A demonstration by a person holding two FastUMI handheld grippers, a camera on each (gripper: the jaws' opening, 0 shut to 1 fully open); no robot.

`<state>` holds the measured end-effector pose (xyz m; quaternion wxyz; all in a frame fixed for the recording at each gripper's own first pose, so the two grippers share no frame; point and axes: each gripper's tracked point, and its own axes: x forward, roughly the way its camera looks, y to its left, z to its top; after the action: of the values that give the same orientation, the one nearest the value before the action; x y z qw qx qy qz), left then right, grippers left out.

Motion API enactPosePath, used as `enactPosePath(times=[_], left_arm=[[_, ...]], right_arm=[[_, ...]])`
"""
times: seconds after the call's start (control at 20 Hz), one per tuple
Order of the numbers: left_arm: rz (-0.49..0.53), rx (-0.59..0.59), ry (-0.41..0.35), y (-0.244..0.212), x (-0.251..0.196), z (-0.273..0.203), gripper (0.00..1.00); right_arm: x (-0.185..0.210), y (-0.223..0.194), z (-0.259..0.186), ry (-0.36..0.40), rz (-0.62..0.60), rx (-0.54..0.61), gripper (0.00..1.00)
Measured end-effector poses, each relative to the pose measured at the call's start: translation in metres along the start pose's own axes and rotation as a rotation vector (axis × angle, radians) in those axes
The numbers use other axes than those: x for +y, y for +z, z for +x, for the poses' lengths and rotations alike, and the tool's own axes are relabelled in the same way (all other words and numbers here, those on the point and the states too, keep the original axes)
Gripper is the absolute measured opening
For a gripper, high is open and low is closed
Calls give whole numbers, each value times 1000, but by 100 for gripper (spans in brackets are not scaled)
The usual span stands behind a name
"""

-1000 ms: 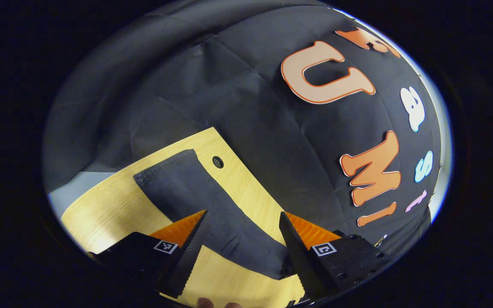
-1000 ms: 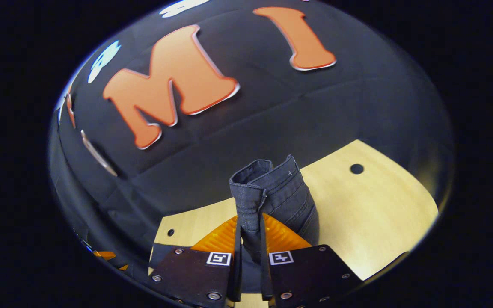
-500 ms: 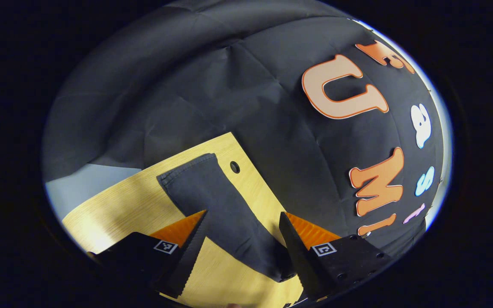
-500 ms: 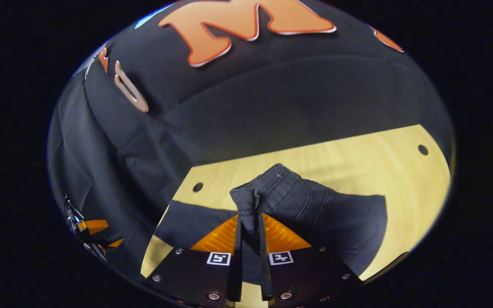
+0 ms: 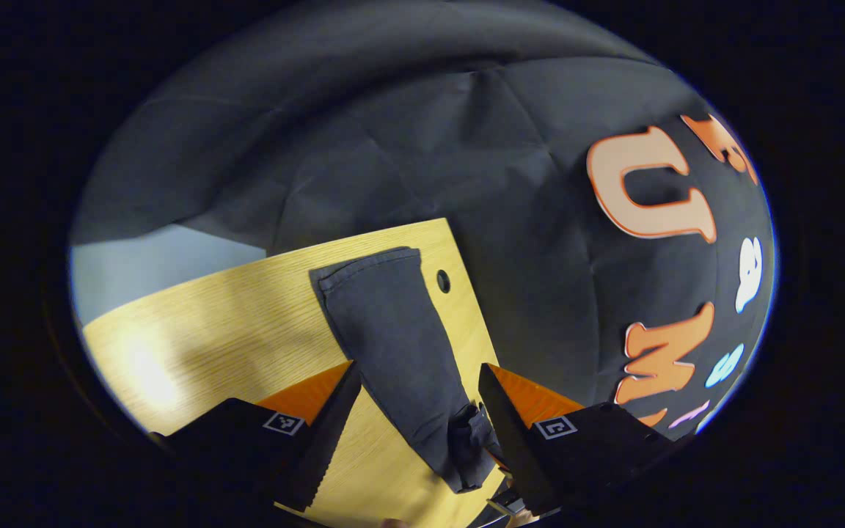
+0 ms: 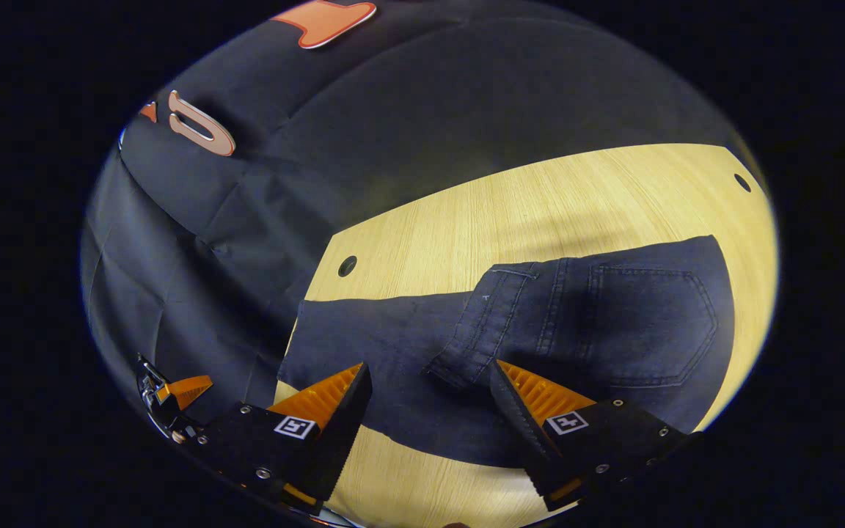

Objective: Grasp the waist and the cuffs of the jeans and fold them to make the two legs overlap; first hold the waist and fold one-third of the jeans toward the cuffs, then hold the cuffs and fold the remaining one-third in the same direction to finish folding.

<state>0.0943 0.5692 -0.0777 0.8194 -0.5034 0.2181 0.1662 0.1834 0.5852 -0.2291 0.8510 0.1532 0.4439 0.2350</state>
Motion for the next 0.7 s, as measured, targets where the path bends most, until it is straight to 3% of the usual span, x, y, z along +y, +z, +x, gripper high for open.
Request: enactPosePath(times=[0.3,0.5,0.7], left_arm=[[-59,-8,155,16,48,59,98],[-43,-27,216,36,67,86,98],[-48,-30,228,47,71,101,98]], right_arm=[[-15,21,-35,0,91,-41,99],[-31,27,-51,-16,130,-46,98],[-44,28,-54,-23,176,-48,99]])
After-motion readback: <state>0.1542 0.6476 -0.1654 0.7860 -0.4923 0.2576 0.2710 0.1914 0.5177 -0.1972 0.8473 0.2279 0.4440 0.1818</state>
